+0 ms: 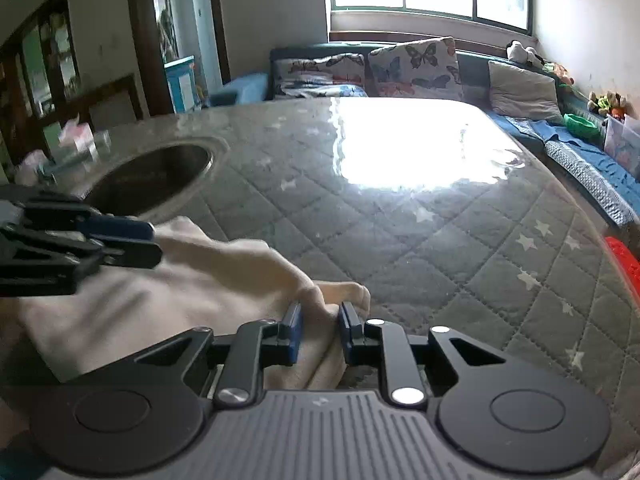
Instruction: Fold clothes
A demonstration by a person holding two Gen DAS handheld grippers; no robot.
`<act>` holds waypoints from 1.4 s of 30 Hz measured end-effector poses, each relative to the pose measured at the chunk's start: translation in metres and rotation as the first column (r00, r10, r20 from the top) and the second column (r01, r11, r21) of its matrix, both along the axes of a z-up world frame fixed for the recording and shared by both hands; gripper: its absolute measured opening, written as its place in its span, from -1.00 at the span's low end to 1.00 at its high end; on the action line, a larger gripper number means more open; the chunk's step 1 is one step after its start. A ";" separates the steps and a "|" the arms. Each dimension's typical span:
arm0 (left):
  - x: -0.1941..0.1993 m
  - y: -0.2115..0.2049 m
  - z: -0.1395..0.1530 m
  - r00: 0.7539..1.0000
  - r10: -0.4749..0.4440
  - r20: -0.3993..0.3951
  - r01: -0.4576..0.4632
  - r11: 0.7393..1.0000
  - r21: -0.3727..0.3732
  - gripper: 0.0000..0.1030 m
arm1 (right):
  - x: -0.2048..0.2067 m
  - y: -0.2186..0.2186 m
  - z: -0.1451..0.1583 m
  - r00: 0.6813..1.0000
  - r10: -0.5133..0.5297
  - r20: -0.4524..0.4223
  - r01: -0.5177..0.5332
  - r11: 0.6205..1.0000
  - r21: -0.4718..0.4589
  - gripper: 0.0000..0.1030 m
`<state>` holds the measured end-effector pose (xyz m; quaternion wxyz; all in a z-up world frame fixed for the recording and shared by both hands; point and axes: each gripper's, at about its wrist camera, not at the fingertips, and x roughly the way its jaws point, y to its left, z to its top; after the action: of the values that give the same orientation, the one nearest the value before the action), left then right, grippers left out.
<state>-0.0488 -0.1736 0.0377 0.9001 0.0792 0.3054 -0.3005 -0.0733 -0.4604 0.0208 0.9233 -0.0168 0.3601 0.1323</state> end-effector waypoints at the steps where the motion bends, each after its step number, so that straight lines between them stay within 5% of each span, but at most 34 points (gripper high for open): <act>1: -0.001 -0.001 0.000 1.000 -0.006 -0.001 0.006 1.000 -0.001 -0.46 | 0.000 0.001 -0.001 1.000 -0.002 0.000 0.002 1.000 -0.006 -0.87; 10: 0.002 0.005 -0.015 0.999 0.019 -0.050 -0.019 1.000 -0.002 -0.46 | -0.007 0.002 0.003 0.999 -0.029 0.021 0.030 0.998 -0.047 -0.94; 18: 0.019 0.023 -0.010 0.993 0.109 -0.054 -0.110 0.994 -0.028 -0.46 | 0.003 0.022 0.024 0.995 0.082 0.057 -0.083 0.996 0.016 -0.88; 29: 0.028 0.063 -0.011 0.977 0.201 -0.076 -0.204 0.978 -0.045 -0.44 | 0.024 0.047 0.010 0.990 0.143 0.013 -0.143 0.990 -0.017 -0.87; 42: -0.028 0.080 0.003 0.988 0.156 -0.016 -0.157 0.987 -0.039 -0.43 | -0.049 0.080 0.034 0.910 0.415 0.005 -0.415 0.909 -0.034 -0.86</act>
<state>-0.0767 -0.0940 0.0407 0.9204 0.0349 0.3102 -0.2355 -0.1221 -0.3800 0.0543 0.8761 -0.1084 0.3446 0.3193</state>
